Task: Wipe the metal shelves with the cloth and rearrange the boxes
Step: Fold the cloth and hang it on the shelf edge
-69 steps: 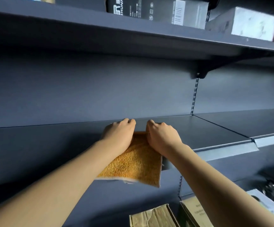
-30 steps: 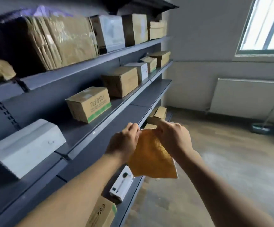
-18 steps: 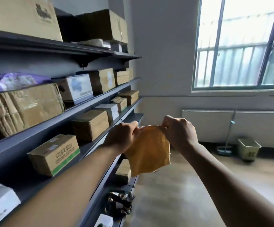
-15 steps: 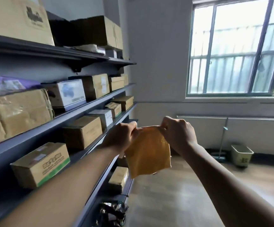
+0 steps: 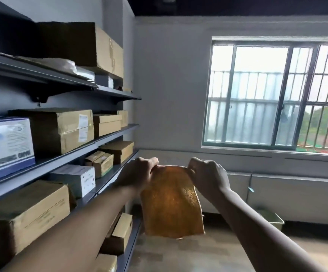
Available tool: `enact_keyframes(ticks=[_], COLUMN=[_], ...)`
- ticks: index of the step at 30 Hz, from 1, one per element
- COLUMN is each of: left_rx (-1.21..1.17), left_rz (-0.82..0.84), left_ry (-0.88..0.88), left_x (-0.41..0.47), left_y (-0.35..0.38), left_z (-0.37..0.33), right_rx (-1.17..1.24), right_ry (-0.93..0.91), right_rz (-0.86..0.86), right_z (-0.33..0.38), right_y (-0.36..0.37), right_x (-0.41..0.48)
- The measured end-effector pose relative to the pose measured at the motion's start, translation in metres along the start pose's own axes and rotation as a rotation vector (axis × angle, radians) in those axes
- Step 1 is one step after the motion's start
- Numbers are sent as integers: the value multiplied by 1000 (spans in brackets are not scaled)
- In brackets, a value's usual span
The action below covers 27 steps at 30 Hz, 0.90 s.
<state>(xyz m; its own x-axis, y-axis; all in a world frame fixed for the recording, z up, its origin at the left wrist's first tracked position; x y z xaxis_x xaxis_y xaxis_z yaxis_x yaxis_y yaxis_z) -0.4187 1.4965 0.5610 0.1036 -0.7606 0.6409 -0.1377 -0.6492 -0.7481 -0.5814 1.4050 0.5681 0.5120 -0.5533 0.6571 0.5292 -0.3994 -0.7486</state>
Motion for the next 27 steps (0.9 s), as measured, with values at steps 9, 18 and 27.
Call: enact_keyframes(ticks=[9,18,27], left_rx=[-58,67,89], left_rz=[21,58,45], left_ry=[53,-21,-107], left_x=[158,336,490], left_y=[120,256,361], left_z=[55,125,216], right_rx=[-42,44,123], right_ry=[64,20,39], right_rz=[1,-26,32], right_z=[-110,-234,-316], right_y=[100,249,371], right_x=[131,293,445])
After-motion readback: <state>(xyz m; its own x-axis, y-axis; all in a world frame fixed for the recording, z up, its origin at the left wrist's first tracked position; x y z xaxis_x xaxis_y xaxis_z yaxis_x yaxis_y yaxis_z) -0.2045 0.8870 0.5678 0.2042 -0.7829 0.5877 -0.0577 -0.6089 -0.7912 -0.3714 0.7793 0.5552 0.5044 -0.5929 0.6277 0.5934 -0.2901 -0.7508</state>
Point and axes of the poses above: each hand's wrist, its own x-axis towards the middle knuckle, its own y-axis out of the palm, z = x × y, the point moved 9 cm from there along x, towards the middle knuckle, and after that the axes turned 6 degrees about -x, right-handed, at the moved point
